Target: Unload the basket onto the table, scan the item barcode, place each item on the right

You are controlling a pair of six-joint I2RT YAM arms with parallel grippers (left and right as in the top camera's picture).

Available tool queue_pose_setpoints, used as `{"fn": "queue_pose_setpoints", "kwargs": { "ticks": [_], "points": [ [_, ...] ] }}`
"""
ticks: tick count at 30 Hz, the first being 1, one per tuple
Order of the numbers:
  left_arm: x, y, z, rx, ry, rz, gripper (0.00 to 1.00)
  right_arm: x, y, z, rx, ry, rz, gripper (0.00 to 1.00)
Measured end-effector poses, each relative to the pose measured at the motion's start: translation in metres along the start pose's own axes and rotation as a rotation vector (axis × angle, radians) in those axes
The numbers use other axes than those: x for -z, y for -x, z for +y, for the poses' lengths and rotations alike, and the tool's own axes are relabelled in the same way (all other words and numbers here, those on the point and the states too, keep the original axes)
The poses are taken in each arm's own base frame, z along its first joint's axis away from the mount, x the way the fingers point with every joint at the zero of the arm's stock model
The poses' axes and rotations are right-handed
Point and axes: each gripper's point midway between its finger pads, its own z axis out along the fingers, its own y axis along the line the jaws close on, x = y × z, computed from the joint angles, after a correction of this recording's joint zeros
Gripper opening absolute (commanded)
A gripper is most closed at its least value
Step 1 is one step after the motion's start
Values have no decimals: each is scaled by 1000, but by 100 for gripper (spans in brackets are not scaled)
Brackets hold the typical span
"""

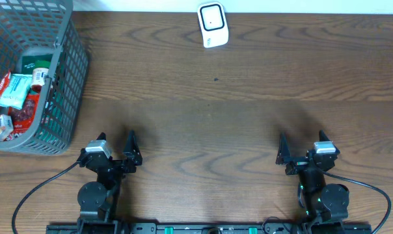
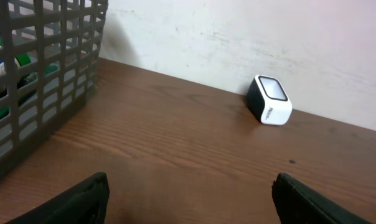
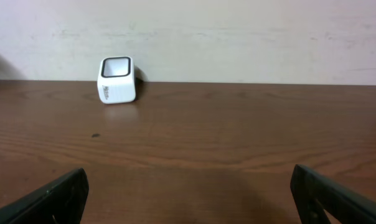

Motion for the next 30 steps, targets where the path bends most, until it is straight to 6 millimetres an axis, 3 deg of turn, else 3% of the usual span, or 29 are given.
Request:
{"fn": "queue_pose_setpoints", "kwargs": {
  "ticks": [30],
  "points": [
    [0, 2, 5, 0, 29, -8, 84, 0, 0, 0, 0, 0, 0, 99]
  ]
}}
